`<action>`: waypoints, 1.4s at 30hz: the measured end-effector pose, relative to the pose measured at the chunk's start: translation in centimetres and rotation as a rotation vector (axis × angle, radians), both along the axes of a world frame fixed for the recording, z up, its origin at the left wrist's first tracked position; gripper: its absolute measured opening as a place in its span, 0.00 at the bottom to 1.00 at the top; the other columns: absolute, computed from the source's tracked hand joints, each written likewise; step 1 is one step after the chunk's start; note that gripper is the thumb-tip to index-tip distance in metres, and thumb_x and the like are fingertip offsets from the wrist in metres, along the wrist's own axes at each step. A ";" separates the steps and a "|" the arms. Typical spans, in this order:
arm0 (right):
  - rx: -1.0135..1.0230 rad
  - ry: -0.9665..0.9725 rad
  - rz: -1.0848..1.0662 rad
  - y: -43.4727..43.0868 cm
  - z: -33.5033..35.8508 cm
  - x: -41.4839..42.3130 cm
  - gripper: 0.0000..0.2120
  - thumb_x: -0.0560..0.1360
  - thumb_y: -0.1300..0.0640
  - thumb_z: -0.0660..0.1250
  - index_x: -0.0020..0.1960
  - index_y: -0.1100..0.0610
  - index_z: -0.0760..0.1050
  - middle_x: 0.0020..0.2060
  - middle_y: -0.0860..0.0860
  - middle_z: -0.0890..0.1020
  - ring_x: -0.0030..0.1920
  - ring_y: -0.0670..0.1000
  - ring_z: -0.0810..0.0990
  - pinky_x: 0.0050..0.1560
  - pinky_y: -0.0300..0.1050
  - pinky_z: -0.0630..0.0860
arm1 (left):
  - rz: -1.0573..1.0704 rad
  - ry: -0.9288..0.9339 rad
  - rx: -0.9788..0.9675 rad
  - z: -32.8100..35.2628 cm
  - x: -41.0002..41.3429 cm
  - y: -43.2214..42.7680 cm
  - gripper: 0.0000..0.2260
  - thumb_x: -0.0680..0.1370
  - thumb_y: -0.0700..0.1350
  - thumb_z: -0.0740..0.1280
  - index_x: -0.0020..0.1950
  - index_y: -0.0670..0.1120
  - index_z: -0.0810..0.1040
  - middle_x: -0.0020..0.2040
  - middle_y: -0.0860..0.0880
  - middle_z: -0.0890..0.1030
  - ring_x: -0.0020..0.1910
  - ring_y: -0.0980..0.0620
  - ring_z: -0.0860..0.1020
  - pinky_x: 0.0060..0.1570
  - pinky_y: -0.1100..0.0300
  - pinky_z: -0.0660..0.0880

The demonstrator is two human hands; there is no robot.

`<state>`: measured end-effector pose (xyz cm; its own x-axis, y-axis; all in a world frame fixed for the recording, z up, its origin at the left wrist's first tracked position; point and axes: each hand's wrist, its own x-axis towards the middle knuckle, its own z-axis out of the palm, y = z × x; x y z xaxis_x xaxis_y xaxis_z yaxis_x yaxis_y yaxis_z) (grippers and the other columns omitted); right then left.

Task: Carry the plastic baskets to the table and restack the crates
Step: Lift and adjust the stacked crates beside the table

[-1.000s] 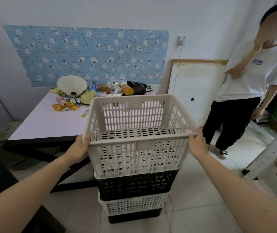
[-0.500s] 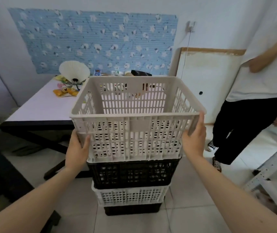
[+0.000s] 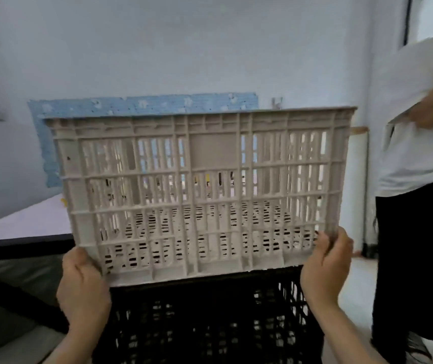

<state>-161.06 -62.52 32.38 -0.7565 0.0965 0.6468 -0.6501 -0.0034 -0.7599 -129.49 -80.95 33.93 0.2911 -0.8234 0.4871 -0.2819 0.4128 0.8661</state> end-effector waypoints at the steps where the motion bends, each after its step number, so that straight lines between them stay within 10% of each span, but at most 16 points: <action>1: -0.040 0.022 -0.010 -0.1 -0.4 -0.4 0.11 0.82 0.59 0.56 0.61 0.63 0.69 0.49 0.50 0.69 0.48 0.51 0.69 0.45 0.40 0.60 | 0.033 -0.012 -0.026 -0.3 0.0 -0.1 0.19 0.81 0.53 0.47 0.57 0.43 0.72 0.52 0.35 0.77 0.52 0.35 0.75 0.49 0.46 0.68; 25: -0.021 0.065 0.059 1.2 -0.1 0.1 0.16 0.81 0.49 0.57 0.58 0.62 0.67 0.57 0.58 0.72 0.53 0.59 0.74 0.50 0.51 0.72 | -0.074 -0.106 -0.204 -1.7 1.5 1.7 0.15 0.84 0.48 0.47 0.46 0.43 0.68 0.42 0.45 0.73 0.42 0.44 0.72 0.43 0.54 0.64; 42: 0.166 -0.009 -0.130 1.1 1.0 2.1 0.21 0.82 0.50 0.55 0.63 0.67 0.67 0.59 0.65 0.75 0.54 0.67 0.77 0.51 0.56 0.73 | -0.281 0.080 -0.037 -3.1 3.5 2.1 0.15 0.84 0.48 0.51 0.65 0.41 0.67 0.52 0.48 0.74 0.48 0.50 0.71 0.45 0.56 0.65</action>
